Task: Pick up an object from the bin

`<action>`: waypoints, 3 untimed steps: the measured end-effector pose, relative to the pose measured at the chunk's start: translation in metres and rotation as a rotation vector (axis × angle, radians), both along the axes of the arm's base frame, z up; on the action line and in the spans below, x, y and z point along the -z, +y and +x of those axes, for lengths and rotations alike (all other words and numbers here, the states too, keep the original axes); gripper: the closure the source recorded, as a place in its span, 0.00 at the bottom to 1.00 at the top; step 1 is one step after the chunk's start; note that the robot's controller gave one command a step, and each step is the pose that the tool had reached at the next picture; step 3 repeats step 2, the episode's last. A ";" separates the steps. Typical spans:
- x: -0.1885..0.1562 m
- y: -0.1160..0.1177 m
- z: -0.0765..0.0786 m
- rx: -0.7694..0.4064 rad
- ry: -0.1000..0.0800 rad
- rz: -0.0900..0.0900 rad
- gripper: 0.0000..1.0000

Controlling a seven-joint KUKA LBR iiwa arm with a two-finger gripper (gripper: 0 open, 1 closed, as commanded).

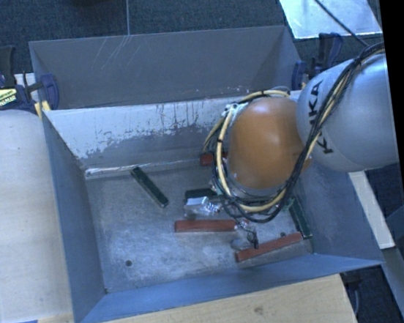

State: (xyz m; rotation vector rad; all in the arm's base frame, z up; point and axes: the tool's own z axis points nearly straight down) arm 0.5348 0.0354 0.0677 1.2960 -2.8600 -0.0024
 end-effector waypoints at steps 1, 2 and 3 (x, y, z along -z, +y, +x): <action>0.000 0.000 0.001 0.005 -0.003 0.000 0.00; -0.002 0.000 0.001 0.005 -0.005 0.001 1.00; -0.002 0.000 0.001 0.005 -0.005 0.001 1.00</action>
Offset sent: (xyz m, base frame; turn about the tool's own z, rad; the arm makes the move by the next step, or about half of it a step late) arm 0.0000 0.0000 0.0000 0.0000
